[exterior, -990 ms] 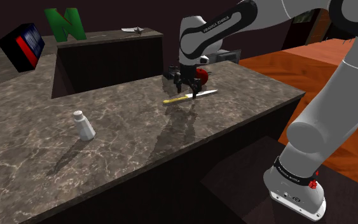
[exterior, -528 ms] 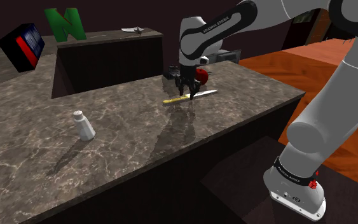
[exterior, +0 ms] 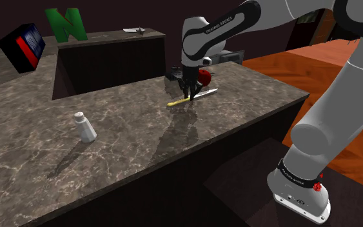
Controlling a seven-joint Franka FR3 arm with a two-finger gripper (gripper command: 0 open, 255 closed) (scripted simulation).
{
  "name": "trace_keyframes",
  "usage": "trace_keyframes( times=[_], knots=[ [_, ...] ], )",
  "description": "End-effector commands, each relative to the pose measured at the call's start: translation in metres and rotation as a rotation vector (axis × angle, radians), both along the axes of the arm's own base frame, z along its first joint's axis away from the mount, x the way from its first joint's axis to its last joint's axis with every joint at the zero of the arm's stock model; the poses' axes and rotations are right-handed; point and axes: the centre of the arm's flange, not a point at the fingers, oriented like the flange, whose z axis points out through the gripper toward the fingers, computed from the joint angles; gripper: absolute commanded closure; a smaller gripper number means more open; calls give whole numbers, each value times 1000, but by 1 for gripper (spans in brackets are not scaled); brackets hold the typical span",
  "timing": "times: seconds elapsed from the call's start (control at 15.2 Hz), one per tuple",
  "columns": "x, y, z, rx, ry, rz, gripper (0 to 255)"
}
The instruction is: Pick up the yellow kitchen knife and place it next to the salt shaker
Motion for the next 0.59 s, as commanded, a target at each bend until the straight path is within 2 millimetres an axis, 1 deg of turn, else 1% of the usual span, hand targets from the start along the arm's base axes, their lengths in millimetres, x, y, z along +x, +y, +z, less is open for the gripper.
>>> trace_keyframes(
  times=[0.0, 0.53],
  knots=[
    [0, 0, 0, 0, 1, -1, 255],
    [0, 0, 42, 0, 1, -1, 255]
  ],
)
